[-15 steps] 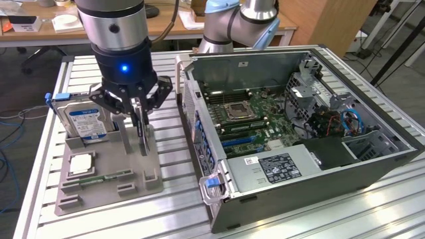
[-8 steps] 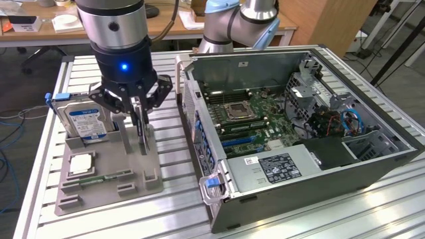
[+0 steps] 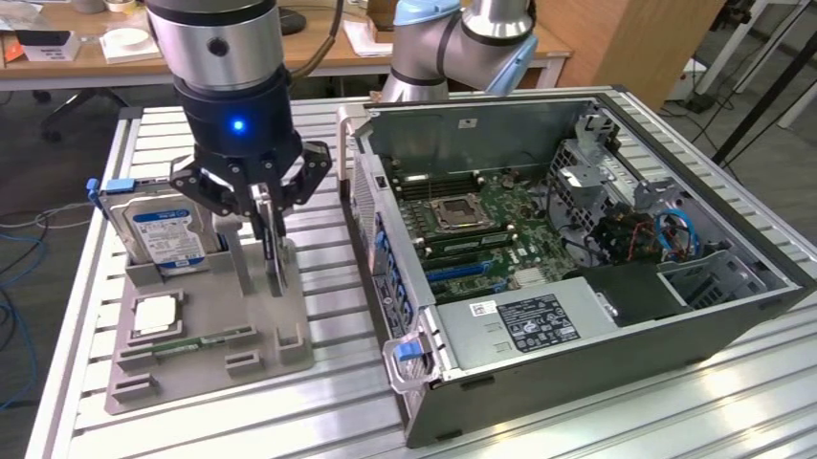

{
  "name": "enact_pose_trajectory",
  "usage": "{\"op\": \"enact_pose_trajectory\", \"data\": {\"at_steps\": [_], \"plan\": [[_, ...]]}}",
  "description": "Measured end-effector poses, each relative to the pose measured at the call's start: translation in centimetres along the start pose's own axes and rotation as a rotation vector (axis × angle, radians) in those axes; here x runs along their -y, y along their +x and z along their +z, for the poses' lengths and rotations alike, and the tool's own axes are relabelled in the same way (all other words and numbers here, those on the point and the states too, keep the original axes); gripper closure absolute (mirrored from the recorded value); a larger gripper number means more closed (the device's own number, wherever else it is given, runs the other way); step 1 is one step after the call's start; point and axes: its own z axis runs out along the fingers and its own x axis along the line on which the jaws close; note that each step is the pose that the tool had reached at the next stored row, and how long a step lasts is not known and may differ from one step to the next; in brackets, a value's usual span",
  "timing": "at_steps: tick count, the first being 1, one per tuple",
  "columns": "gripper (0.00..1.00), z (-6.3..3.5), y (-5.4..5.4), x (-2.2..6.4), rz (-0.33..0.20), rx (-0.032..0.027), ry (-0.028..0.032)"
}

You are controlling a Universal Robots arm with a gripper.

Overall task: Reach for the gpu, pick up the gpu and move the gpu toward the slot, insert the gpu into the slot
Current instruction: 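Pick up the gpu and move the gpu toward the slot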

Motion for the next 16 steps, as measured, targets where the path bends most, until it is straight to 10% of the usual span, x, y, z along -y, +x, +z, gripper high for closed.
{"op": "enact_pose_trajectory", "data": {"at_steps": [16], "plan": [[0.74,-0.51,-0.02,-0.03,0.0,0.0,0.0]]}}
